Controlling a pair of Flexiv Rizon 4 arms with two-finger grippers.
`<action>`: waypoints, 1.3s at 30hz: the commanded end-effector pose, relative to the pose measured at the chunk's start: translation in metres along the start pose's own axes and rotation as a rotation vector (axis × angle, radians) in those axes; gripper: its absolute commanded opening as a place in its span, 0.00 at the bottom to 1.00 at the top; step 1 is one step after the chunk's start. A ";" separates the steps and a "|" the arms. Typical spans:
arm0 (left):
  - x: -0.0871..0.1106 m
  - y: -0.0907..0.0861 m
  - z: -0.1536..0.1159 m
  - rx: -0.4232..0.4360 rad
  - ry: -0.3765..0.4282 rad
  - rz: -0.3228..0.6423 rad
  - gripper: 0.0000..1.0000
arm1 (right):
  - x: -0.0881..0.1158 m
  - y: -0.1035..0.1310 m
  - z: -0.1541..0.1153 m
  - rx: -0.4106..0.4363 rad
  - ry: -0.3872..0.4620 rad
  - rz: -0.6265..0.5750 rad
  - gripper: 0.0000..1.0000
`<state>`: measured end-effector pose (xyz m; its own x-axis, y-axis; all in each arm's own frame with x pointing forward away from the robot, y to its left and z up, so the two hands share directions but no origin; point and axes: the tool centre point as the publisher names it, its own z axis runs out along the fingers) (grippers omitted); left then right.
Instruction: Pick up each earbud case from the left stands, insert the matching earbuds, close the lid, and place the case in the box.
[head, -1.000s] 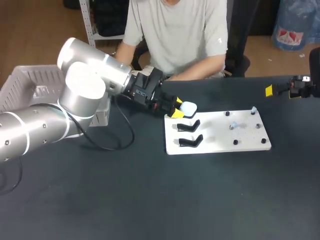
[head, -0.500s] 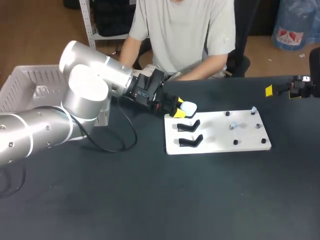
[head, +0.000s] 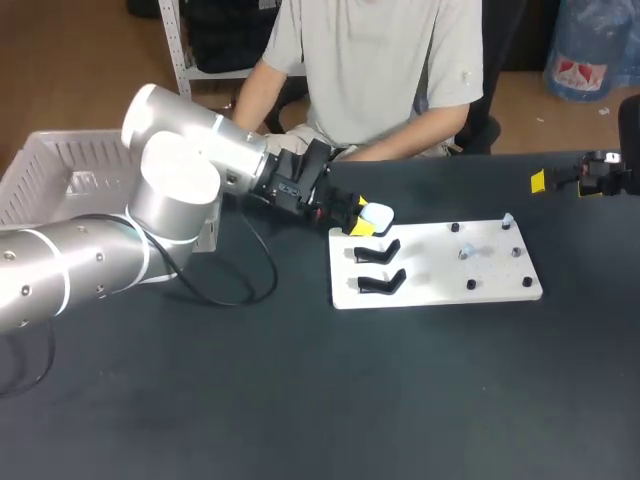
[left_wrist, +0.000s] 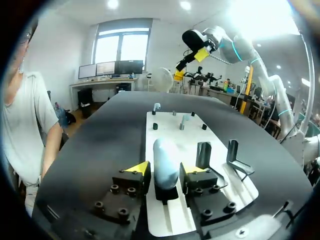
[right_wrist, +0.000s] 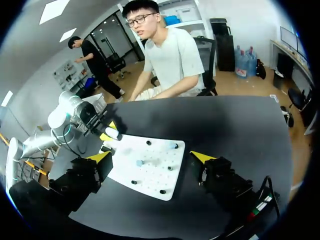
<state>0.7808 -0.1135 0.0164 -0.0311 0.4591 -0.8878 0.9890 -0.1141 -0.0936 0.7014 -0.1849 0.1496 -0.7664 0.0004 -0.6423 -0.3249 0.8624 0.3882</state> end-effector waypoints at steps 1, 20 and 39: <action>0.002 -0.002 0.002 -0.010 -0.001 0.004 0.07 | 0.000 0.000 0.000 0.000 0.000 -0.001 1.00; -0.045 -0.044 -0.066 -0.167 -0.199 0.028 0.00 | 0.000 0.000 0.000 0.000 0.000 -0.001 1.00; -0.083 -0.073 -0.094 -0.251 -0.376 0.041 0.00 | 0.000 0.000 0.000 0.000 0.000 -0.001 1.00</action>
<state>0.7344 -0.0624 0.1374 0.0014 0.1011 -0.9949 0.9957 -0.0924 -0.0079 0.7014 -0.1849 0.1496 -0.7665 0.0004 -0.6423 -0.3248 0.8624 0.3882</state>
